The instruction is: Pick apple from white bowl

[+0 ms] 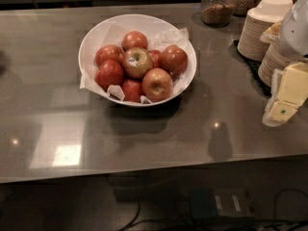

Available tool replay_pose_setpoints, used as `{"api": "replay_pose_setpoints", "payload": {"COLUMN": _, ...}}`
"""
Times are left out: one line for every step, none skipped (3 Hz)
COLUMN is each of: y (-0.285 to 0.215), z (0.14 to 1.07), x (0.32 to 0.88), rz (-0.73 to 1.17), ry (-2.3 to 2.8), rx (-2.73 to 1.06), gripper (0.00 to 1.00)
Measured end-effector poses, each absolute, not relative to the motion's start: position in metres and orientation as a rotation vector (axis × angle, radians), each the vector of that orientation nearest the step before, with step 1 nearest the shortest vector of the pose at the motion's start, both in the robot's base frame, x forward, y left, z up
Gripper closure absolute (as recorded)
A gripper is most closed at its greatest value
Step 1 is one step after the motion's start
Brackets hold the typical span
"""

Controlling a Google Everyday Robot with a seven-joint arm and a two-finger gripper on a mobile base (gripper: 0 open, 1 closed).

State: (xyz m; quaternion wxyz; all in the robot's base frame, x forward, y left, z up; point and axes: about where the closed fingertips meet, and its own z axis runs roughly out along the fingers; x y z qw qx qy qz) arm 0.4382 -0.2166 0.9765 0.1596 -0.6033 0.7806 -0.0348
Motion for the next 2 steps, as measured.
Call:
{"api": "replay_pose_setpoints", "payload": {"y": -0.216, "z": 0.977, "x": 0.438, "rz": -0.099, "ry": 2.231, "rx": -1.724, "gripper": 0.0}}
{"api": "replay_pose_setpoints", "payload": {"y": -0.202, "z": 0.978, "x": 0.45, "rz": -0.054, "ry": 2.167, "rx": -1.682, "gripper": 0.0}}
